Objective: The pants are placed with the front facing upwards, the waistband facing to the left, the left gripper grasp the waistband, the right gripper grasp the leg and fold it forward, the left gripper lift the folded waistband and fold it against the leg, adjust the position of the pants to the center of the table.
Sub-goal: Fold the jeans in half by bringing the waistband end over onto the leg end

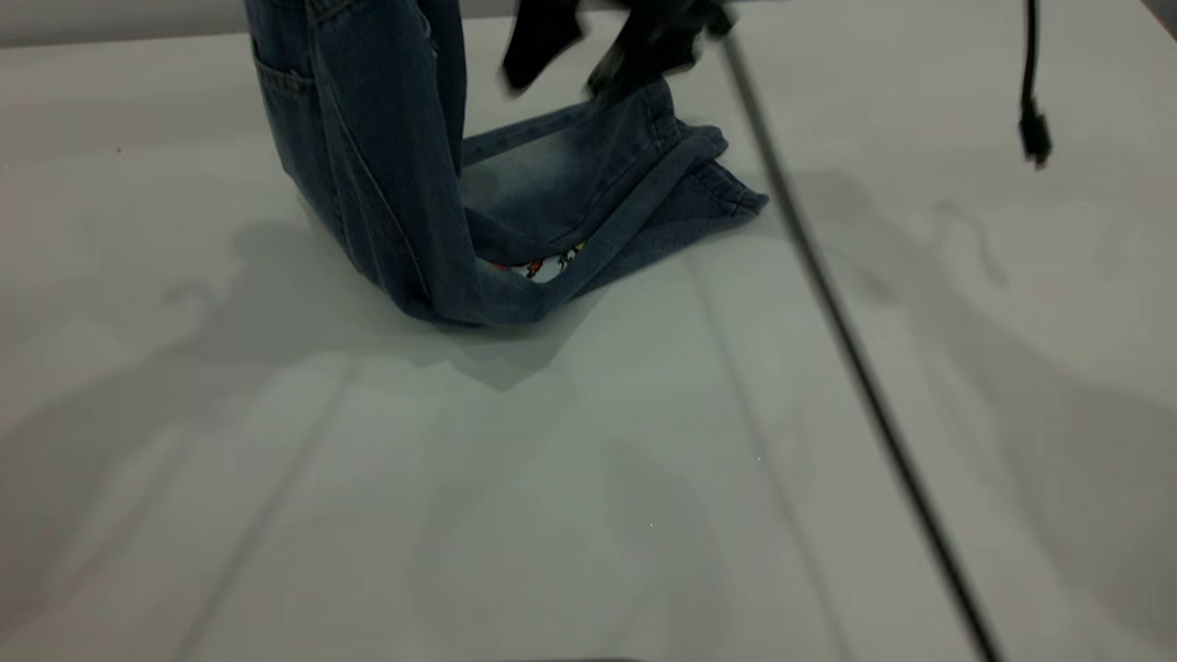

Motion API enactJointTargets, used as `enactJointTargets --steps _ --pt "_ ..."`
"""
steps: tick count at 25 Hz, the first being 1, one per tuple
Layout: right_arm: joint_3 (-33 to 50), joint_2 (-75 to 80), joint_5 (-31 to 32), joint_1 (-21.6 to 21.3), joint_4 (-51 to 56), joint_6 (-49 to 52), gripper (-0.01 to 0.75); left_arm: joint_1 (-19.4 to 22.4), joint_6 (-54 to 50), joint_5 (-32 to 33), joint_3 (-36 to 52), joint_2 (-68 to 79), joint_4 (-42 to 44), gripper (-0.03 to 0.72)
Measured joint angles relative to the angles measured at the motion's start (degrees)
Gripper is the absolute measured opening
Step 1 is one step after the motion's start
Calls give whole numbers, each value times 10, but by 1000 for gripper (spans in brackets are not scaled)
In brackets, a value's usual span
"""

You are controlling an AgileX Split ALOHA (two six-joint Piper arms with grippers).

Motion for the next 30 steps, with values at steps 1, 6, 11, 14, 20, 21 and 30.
enactJointTargets --steps 1,6,11,14,20,21,30 --pt "0 -9 1 -15 -4 1 491 -1 0 -1 -1 4 0 55" --pt "0 -64 21 -75 -12 2 491 -15 0 -16 -7 47 -2 55" --pt "0 -106 44 -89 -14 -5 491 -40 0 -27 -55 122 -7 55" --pt "0 -118 49 -89 -14 -12 491 -63 0 -29 -97 181 -11 55" --pt "1 -126 52 -89 -16 -17 491 -106 -9 -31 -183 290 -14 55" --pt "1 -126 52 -89 -16 -17 491 -111 -11 -31 -192 305 -14 55" --pt "2 -152 57 -95 -24 -18 491 -119 -13 -64 -226 376 -16 108"
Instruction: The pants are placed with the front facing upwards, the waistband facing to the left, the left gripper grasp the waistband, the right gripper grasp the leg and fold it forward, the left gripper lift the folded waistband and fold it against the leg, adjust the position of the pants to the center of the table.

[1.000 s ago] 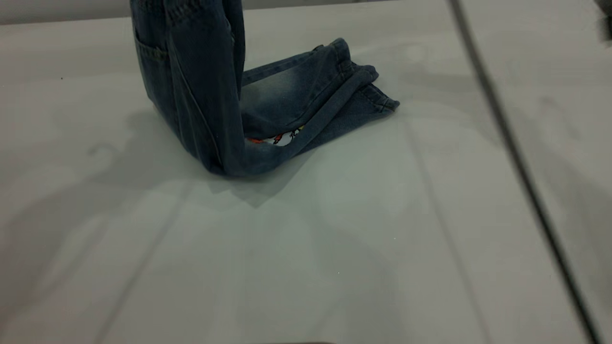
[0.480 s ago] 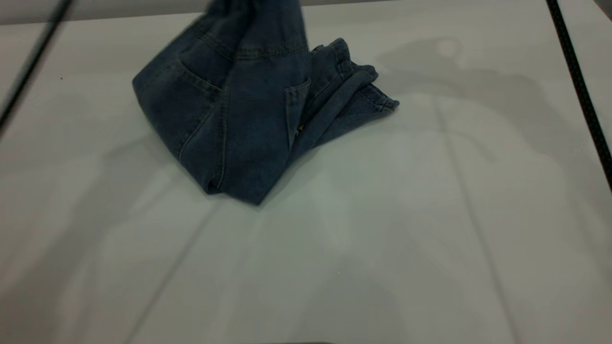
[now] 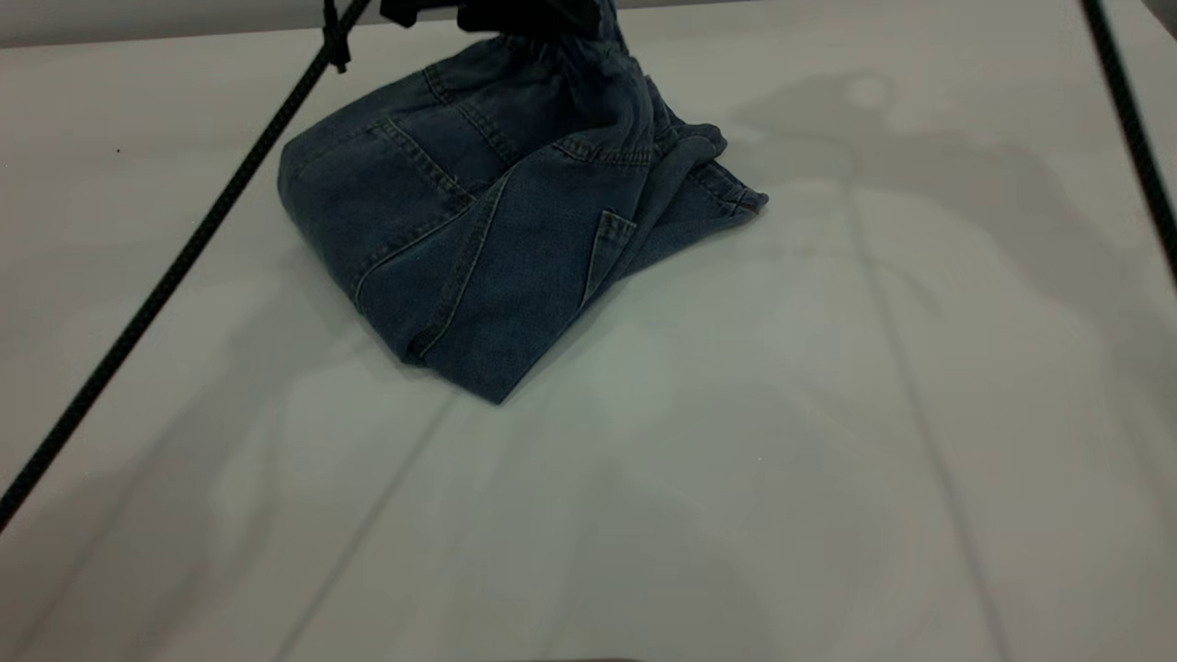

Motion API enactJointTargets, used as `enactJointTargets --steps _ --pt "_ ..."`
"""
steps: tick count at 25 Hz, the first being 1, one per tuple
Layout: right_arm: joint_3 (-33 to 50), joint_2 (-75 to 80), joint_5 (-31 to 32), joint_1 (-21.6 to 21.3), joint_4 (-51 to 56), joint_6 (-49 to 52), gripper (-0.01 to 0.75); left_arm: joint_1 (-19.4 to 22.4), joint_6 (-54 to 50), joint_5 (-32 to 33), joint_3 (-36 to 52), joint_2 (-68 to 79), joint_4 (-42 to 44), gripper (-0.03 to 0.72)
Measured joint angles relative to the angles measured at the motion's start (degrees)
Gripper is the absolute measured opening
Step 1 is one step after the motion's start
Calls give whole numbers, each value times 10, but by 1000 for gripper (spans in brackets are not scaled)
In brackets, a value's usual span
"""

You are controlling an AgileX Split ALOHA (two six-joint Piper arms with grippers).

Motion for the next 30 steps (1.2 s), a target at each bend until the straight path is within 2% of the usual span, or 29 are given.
enactJointTargets --steps 2,9,11,14,18,22,26,30 --pt "0 -16 5 -2 0 0 491 0 1 4 0 3 1 167" --pt "0 -39 52 -2 0 0 491 0 10 42 0 -13 1 519" --pt "0 -40 61 -2 0 -1 491 0 14 54 0 -28 1 574" --pt "0 -43 71 -2 -1 0 491 6 25 94 0 -59 19 584" --pt "0 -50 79 -2 -6 0 491 30 14 149 0 -123 115 578" --pt "0 -51 92 6 -15 0 491 65 -43 167 0 -213 211 578" --pt "0 -39 89 59 -30 16 491 87 -73 166 0 -300 250 578" --pt "0 -5 45 141 -109 77 491 88 -89 173 0 -361 255 578"
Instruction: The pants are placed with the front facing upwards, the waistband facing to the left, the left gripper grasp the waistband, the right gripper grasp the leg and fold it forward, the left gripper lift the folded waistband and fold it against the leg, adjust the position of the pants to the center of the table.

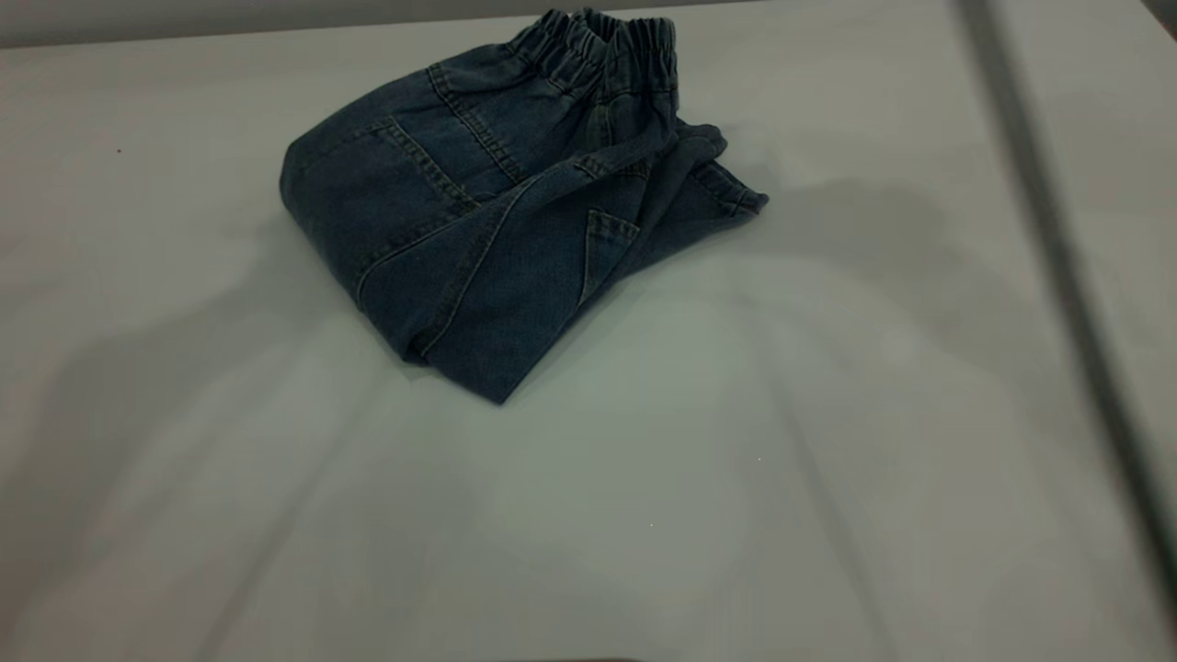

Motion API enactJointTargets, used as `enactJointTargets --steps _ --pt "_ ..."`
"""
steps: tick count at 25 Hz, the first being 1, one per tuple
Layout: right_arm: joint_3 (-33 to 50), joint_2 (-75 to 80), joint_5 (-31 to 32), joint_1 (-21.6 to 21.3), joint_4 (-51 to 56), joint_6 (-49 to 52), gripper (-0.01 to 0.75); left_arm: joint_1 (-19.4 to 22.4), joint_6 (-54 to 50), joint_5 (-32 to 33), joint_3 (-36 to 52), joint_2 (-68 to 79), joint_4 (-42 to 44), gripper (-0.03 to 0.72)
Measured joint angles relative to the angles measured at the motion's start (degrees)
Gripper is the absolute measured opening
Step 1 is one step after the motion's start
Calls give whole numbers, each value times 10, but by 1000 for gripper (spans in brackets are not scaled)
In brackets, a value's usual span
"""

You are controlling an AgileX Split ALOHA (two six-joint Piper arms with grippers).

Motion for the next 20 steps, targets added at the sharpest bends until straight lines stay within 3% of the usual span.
enactJointTargets --steps 5,10,15,20 --pt "0 39 -60 87 -186 112 491 0 -23 17 0 -38 1 578" --pt "-21 104 -36 151 -375 215 491 0 -48 35 0 -40 2 578" --pt "-101 180 -19 181 -402 231 491 0 -50 52 0 -36 2 578" --pt "-170 241 -12 177 -417 233 491 0 -51 76 0 -29 4 578"
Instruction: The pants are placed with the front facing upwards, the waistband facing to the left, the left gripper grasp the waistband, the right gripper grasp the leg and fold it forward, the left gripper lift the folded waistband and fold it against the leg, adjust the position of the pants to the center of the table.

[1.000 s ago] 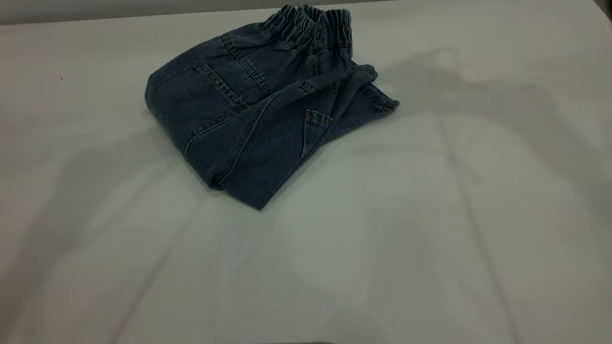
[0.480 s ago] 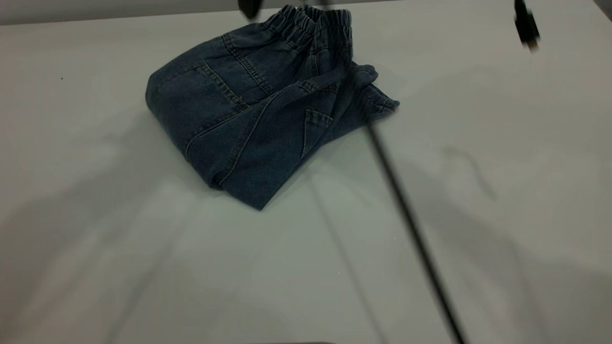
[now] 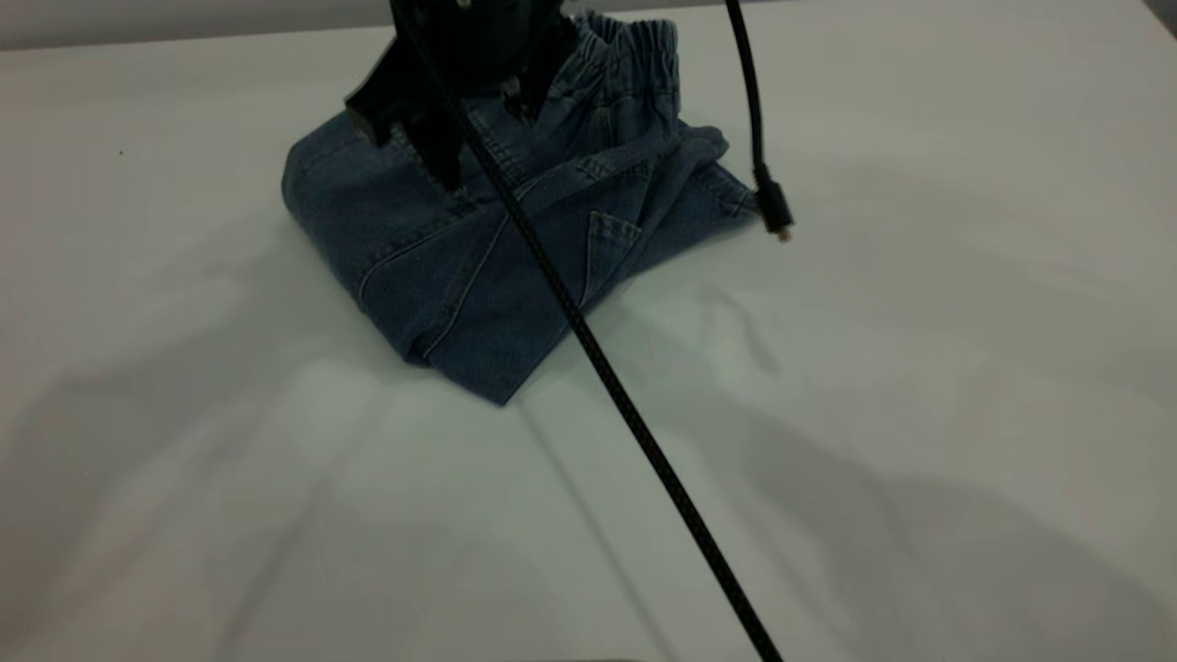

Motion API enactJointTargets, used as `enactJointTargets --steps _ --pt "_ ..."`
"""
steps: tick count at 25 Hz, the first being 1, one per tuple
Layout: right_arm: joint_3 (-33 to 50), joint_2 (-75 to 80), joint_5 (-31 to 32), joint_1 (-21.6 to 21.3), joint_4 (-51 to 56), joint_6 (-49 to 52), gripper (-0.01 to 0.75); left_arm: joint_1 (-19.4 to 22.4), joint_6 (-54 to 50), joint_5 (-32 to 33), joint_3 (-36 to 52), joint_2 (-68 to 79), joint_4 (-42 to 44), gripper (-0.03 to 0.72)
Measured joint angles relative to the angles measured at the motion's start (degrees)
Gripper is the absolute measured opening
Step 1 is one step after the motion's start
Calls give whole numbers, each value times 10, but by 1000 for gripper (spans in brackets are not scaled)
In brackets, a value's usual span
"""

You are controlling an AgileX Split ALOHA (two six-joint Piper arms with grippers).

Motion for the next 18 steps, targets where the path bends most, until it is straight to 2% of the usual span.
enactJointTargets --steps 6,12,18 --pt "-5 50 28 -27 7 14 491 0 0 29 0 3 0 577" --pt "-8 56 59 -29 30 19 491 0 2 33 0 3 0 577" --pt "-10 59 92 -29 67 140 491 0 3 38 0 3 0 577"
